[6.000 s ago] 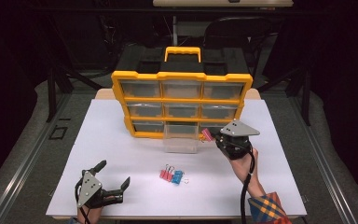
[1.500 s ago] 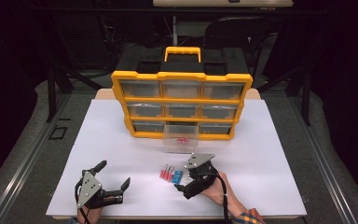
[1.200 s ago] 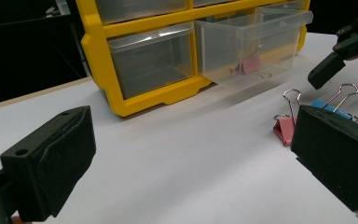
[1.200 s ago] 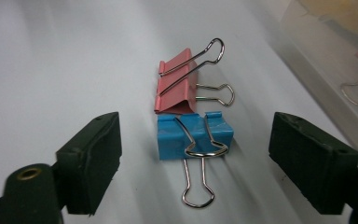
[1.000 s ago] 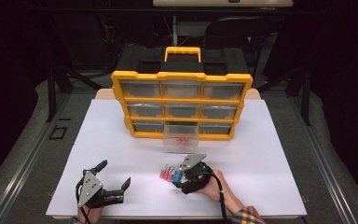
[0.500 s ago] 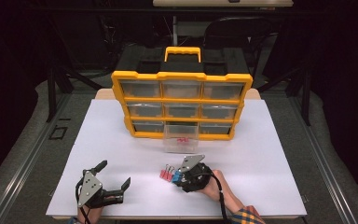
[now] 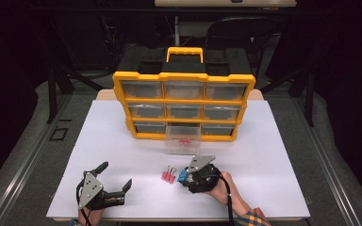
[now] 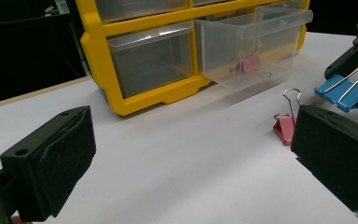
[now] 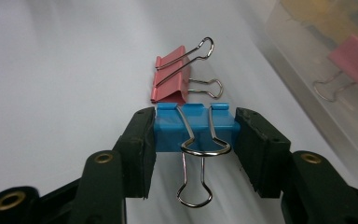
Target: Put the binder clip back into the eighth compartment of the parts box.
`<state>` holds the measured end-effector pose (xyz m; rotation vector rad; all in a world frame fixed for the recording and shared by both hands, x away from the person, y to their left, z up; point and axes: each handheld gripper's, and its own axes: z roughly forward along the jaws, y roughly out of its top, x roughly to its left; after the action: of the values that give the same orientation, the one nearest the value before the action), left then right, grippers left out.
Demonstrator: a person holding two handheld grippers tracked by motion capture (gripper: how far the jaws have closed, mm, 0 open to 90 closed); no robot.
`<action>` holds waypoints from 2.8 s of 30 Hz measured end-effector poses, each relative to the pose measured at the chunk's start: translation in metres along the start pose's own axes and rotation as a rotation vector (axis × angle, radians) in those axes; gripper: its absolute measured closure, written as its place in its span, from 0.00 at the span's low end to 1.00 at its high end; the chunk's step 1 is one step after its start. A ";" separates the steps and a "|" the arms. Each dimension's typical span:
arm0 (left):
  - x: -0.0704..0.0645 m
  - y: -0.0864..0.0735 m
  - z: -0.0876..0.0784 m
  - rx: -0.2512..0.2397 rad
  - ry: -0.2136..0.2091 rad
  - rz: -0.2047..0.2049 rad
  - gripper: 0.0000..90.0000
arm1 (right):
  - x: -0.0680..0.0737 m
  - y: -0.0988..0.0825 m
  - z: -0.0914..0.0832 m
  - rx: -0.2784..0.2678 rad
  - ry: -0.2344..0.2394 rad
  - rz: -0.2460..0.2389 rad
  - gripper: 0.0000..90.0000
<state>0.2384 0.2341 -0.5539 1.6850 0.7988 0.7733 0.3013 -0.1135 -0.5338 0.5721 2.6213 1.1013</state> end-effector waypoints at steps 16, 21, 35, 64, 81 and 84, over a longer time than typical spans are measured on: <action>0.000 0.000 -0.001 -0.001 0.002 0.003 0.00 | -0.008 -0.006 -0.024 -0.015 -0.069 0.054 0.55; 0.000 0.000 -0.001 -0.002 0.003 0.004 0.00 | -0.012 -0.007 -0.030 -0.022 -0.093 0.069 0.55; 0.000 0.000 -0.001 -0.006 0.006 0.001 0.00 | -0.024 -0.010 -0.049 -0.039 -0.153 0.108 0.55; 0.000 0.000 -0.001 -0.002 0.006 0.004 0.00 | -0.047 -0.009 -0.075 -0.082 -0.244 0.179 0.55; 0.000 0.001 -0.001 -0.004 0.008 0.003 0.00 | -0.054 0.002 -0.087 -0.112 -0.290 0.203 0.55; 0.000 0.001 -0.001 -0.002 0.007 0.007 0.00 | -0.055 0.006 -0.089 -0.121 -0.295 0.207 0.55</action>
<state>0.2379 0.2348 -0.5532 1.6849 0.7973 0.7854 0.3196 -0.1893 -0.4646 0.9184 2.2664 1.1256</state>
